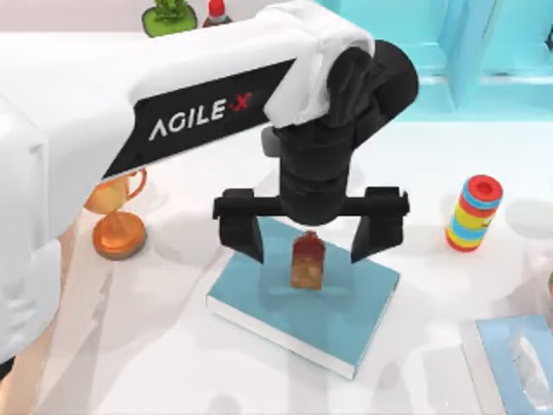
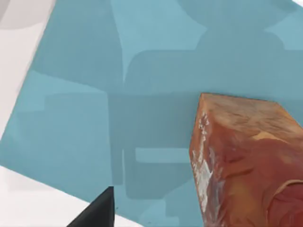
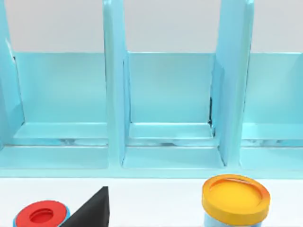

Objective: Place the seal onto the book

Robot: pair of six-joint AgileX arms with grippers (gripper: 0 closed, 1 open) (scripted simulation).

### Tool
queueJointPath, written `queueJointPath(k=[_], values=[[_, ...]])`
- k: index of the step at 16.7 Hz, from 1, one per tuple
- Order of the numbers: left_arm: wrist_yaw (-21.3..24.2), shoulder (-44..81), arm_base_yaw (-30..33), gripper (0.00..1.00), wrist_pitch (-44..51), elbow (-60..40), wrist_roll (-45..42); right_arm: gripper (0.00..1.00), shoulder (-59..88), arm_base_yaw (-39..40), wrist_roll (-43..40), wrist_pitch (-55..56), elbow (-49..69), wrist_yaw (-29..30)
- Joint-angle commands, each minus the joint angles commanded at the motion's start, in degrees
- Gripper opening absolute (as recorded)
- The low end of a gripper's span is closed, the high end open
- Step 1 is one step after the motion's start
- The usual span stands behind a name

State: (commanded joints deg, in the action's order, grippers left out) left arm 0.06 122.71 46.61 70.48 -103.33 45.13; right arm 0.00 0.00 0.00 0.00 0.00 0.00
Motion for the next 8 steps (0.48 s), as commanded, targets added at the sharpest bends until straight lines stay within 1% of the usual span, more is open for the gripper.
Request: queueJointPath(k=[8], values=[[0.0, -0.4, 0.0, 1.00, 6.4, -6.1, 0.0, 1.00, 0.0, 0.0, 0.0, 0.0, 0.0, 0.0]])
